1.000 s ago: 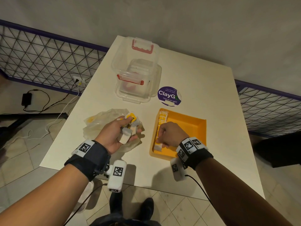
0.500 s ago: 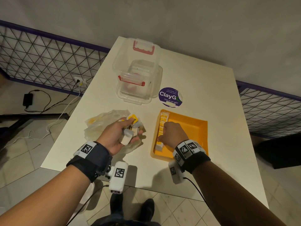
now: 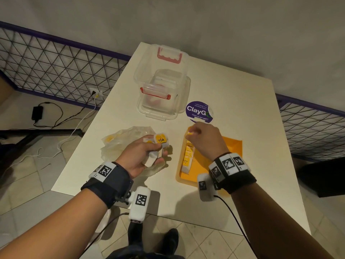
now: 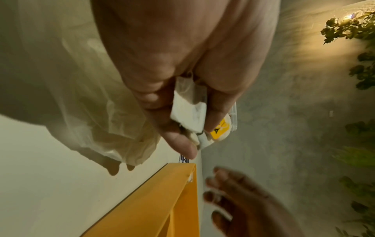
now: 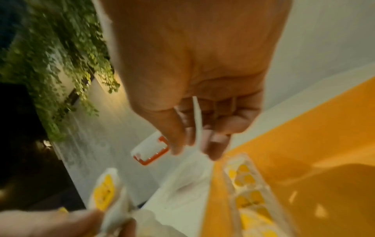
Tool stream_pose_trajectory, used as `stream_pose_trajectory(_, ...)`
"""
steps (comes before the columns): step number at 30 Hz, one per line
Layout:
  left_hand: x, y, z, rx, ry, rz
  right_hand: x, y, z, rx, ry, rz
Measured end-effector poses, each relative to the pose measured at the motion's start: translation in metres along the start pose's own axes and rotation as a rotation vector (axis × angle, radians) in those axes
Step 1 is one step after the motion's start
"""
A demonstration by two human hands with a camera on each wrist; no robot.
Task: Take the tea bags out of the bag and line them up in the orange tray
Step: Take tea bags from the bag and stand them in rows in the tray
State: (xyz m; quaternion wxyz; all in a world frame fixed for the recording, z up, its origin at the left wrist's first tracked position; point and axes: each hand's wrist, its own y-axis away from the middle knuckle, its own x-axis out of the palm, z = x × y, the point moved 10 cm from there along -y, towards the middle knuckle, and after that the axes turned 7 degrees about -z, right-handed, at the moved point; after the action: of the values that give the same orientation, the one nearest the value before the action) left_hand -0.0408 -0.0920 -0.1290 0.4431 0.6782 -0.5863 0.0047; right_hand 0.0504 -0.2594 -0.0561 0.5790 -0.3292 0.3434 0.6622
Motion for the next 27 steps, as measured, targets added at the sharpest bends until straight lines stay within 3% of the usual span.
stream_pose_trajectory(2, -0.001, -0.002, 0.001, 0.010, -0.035, -0.028, -0.004, 0.008, 0.035, -0.135, -0.166, 0.054)
stream_pose_trajectory(7, 0.007, -0.004, -0.002, 0.064, -0.173, -0.051, 0.025, 0.016, 0.067, -0.275, -0.050, 0.199)
stream_pose_trajectory(16, 0.005, -0.002, -0.004, 0.075, -0.171, -0.071, 0.019, 0.009, 0.053, -0.191, -0.084, 0.137)
stream_pose_trajectory(21, 0.004, 0.000, -0.006, 0.067, -0.134, -0.067, -0.020, -0.003, 0.037, -0.148, -0.111, -0.015)
stream_pose_trajectory(27, 0.005, 0.001, -0.004, 0.043, -0.119, -0.075, -0.029, -0.005, 0.001, -0.023, -0.040, 0.035)
